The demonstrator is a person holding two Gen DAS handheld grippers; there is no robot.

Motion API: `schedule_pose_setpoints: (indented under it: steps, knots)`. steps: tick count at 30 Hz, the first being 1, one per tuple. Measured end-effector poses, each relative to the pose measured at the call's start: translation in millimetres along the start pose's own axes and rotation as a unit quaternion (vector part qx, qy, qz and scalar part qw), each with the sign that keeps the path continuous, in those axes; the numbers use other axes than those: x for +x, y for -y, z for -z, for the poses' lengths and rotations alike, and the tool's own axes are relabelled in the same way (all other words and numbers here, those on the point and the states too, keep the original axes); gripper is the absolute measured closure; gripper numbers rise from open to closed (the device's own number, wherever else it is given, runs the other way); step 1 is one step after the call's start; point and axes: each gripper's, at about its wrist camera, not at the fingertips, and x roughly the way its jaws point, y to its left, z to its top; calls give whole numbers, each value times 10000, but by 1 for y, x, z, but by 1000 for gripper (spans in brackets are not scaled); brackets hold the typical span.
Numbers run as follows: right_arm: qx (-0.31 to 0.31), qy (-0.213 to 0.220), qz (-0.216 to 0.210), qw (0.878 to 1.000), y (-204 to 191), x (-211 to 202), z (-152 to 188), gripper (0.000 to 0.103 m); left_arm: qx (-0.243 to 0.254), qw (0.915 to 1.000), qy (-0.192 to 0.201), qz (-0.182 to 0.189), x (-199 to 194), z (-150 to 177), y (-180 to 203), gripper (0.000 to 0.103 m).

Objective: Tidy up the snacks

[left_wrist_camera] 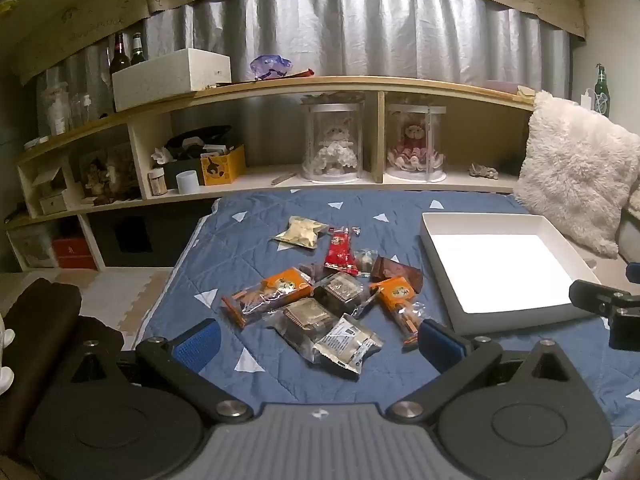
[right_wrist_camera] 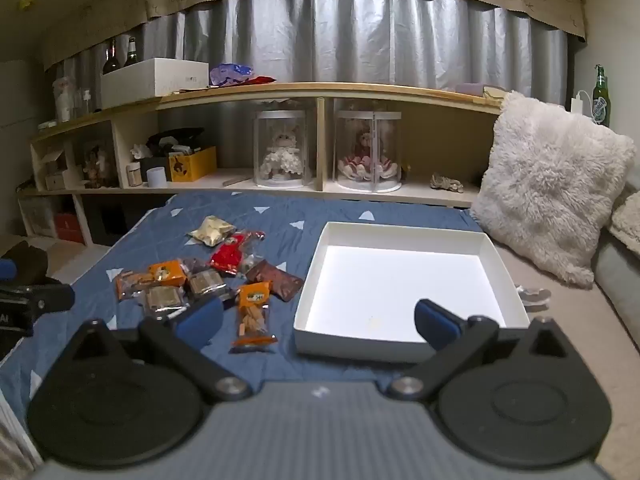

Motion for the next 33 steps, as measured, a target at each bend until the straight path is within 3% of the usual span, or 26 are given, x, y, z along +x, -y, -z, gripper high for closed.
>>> schedule_pose_setpoints:
  steps: [33]
  knots:
    - [-112, -91, 4, 9999, -1, 2, 0, 0, -25, 9999, -124, -8, 9, 7, -1, 0]
